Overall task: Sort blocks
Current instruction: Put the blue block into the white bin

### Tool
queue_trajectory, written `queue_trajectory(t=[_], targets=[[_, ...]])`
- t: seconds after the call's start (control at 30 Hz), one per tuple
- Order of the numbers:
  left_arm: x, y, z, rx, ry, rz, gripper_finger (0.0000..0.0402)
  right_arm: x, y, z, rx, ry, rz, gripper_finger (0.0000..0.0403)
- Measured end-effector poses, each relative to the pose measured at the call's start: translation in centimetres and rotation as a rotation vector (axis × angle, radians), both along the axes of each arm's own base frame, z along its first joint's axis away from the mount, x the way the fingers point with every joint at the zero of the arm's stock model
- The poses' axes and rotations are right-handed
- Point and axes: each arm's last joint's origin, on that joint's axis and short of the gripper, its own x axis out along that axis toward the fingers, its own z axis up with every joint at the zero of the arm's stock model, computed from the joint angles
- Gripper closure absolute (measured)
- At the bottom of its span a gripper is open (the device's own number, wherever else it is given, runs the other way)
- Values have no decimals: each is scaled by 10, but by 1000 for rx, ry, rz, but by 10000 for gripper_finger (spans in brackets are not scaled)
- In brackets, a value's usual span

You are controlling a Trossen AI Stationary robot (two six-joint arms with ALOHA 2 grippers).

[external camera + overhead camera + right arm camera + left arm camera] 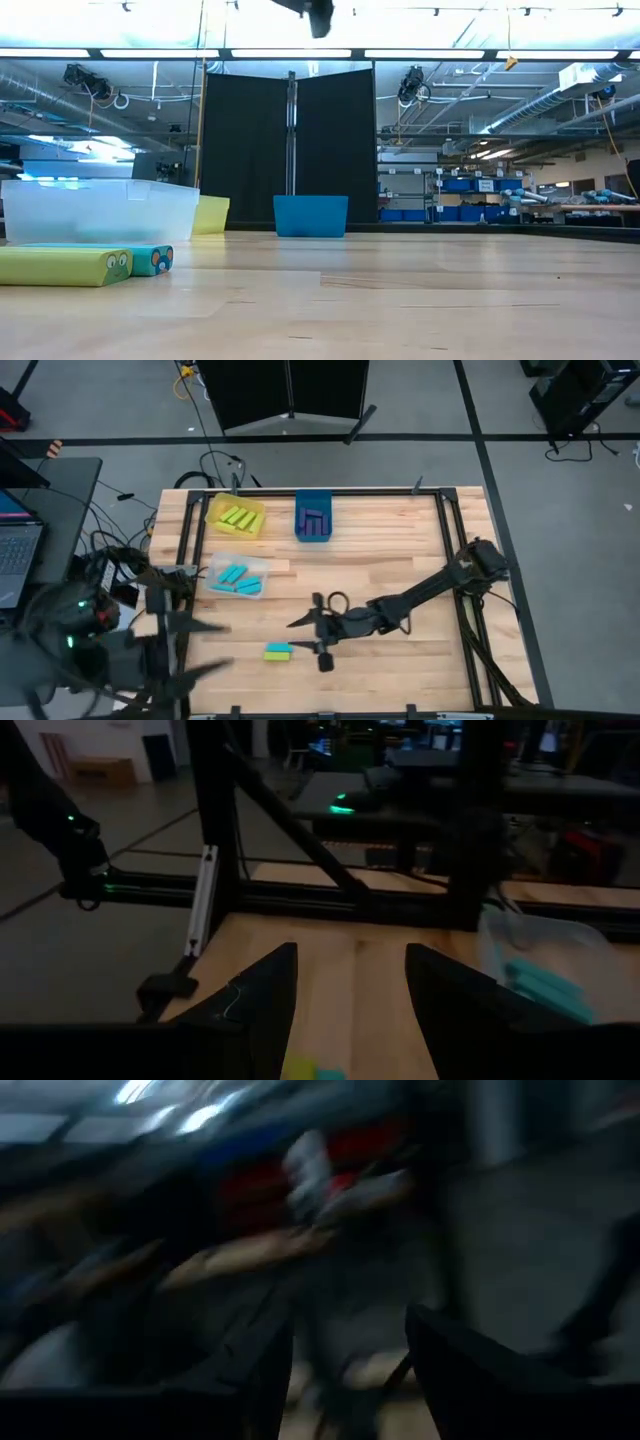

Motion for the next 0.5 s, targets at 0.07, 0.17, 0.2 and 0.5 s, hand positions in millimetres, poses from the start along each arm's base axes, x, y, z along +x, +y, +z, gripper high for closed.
queue_trajectory(t=[0.07,0.17,0.2,0.5], targets=[[2,-2,15,48,-95,-124,199,9,2,-2,5,2,17,204],[1,5,34,54,-236,-149,200,17,5,-7,2,16,28,204],[-1,10,41,50,-283,-148,200,19,6,-9,0,24,32,204],[-13,74,76,9,-536,-219,200,16,5,-28,-65,191,48,204]])
